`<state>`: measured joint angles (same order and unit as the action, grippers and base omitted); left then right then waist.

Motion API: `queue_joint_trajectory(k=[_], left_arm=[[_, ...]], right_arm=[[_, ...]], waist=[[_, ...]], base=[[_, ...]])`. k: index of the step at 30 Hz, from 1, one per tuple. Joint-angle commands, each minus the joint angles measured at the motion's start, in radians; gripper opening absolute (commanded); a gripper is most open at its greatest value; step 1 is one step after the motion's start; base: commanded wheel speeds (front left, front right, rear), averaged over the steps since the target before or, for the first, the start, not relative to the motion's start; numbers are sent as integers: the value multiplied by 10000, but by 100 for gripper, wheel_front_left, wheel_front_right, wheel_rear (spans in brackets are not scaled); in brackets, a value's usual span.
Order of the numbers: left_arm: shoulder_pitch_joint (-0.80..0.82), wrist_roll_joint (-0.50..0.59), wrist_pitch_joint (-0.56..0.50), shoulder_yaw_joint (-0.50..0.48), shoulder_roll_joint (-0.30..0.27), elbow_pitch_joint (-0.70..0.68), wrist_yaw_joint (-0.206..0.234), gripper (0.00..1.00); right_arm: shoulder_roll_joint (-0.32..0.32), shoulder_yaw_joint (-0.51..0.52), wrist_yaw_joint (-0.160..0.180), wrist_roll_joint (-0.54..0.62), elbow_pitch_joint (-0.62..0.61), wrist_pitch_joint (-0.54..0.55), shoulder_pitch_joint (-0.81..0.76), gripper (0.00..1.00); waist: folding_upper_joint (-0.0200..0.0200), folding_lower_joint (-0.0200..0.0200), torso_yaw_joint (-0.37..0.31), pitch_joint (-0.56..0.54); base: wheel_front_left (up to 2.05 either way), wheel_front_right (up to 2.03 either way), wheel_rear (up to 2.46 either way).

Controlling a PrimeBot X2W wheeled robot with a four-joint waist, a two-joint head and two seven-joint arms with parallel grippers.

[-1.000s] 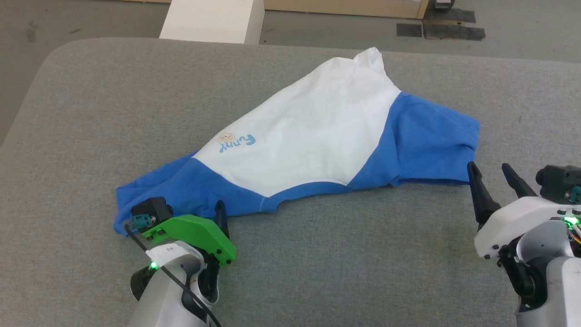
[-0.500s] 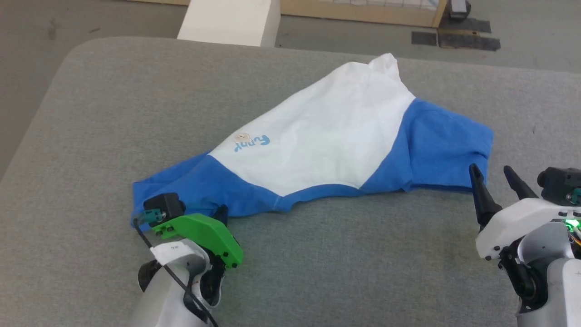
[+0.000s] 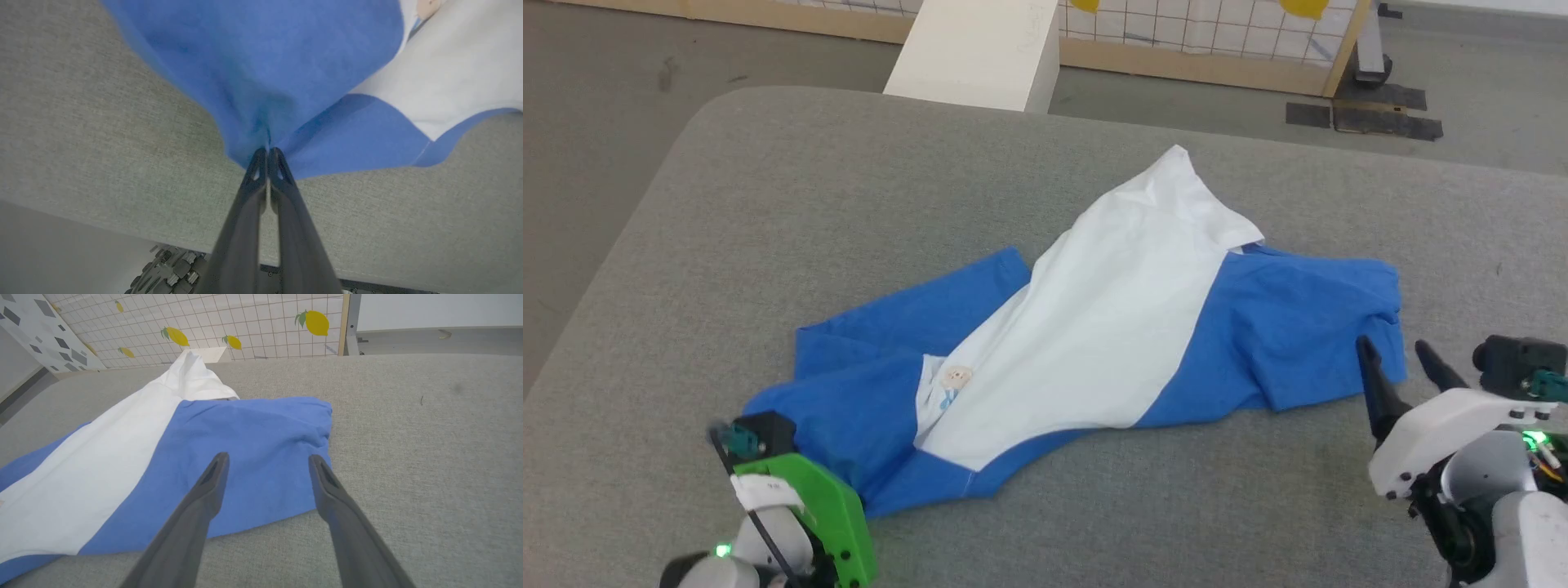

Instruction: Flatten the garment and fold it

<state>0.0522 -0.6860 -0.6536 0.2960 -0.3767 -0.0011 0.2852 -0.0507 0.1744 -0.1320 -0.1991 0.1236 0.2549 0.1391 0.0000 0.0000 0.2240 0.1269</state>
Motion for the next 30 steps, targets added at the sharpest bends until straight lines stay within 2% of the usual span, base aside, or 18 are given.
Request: queue_joint_trajectory(k=[1,5,6,7,10,14,20,23,30], left_arm=[[-233,-15,-36,-24,39,-21,143,0],[-363,-138,468,-181,383,12,240,0],[-316,-179,840,-343,538,-40,254,38],[-283,-191,1105,-448,627,-73,251,100],[-201,-174,2050,-866,829,-308,254,100],[-189,311,3496,-1254,813,-722,218,100],[-298,1140,5663,-1056,964,-749,-291,100],[-373,1227,6127,-860,1182,-415,-425,100],[-250,1197,6403,-588,1488,113,-562,100]], right_arm=[[4,-85,13,-10,89,116,-176,100],[5,-398,13,119,92,485,-276,100],[5,-511,13,154,47,562,-278,100],[5,-633,13,203,3,629,-272,100],[5,-1252,13,284,-116,1035,-193,100],[4,-2231,13,514,-72,1988,98,100],[-321,-3314,13,1186,486,3594,985,100],[-513,-3741,13,1351,858,4107,1389,100],[-1008,-4643,13,1456,1935,4990,1984,100]], waist=[[0,0,-55,27],[0,0,-154,78],[0,0,-168,94],[0,0,-177,102],[0,0,-201,134],[0,0,-150,198],[0,0,138,428],[0,0,305,551],[0,0,639,803]], base=[[0,0,0],[0,0,0],[0,0,0],[0,0,0],[0,0,0],[0,0,0],[0,0,0],[0,0,0],[0,0,0]])
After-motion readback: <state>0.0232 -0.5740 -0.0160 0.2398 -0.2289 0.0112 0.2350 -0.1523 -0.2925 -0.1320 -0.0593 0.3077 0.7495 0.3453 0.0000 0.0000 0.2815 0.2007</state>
